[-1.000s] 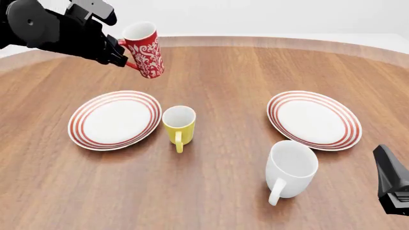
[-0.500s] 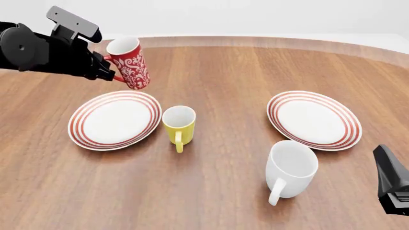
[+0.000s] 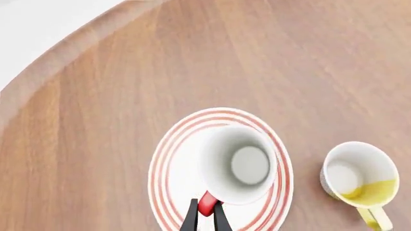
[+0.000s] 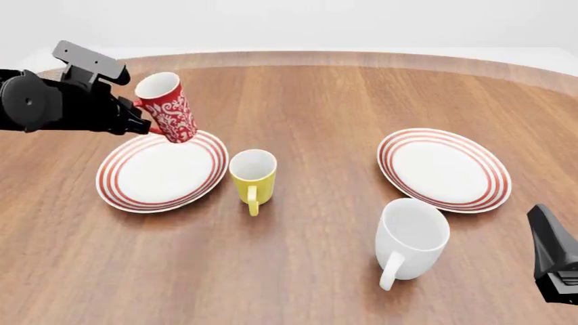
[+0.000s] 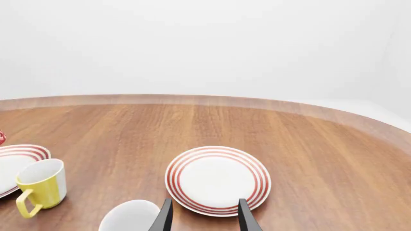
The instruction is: Put the red mug on the left plate.
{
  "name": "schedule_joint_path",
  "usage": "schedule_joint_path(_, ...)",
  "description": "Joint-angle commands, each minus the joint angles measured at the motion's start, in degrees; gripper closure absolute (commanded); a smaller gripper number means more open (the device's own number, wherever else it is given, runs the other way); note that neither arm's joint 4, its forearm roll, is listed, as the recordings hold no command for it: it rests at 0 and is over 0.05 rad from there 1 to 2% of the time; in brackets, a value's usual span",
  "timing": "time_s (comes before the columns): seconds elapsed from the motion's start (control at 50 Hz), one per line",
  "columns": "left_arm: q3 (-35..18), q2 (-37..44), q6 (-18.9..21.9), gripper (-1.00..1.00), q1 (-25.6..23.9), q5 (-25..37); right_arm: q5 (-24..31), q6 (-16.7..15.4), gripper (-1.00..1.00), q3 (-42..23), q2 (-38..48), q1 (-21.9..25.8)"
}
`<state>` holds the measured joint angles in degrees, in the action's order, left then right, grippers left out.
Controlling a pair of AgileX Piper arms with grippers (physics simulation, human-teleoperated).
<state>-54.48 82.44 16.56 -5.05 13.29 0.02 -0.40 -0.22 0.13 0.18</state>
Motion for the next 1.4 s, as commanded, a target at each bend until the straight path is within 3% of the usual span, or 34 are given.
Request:
schedule_joint_path(0.02, 4.71, -1.27, -0.47, 1.0, 1.62, -3.23, 0.0, 0.0, -1.0, 0.0, 0.0, 0.01)
schedule_joint_path(0.32, 9.55, -0.65, -0.68, 1.0, 3.63, -7.93, 0.0, 0.0, -1.0, 0.0, 0.0, 0.0)
schedule_joint_path(0.7, 7.65, 2.36, 0.52, 1.0, 8.64, -9.94, 0.01, 0.0, -1.0, 0.0, 0.0, 0.0)
schedule_joint_path(0.96, 9.42, 4.82, -0.83, 1.0, 8.17, -13.26, 0.01, 0.0, -1.0, 0.0, 0.0, 0.0)
schedule_joint_path(1.4, 11.5, 11.2, 0.43, 1.0, 8.46, -18.82, -0.01, -0.01, -1.0, 0.0, 0.0, 0.0)
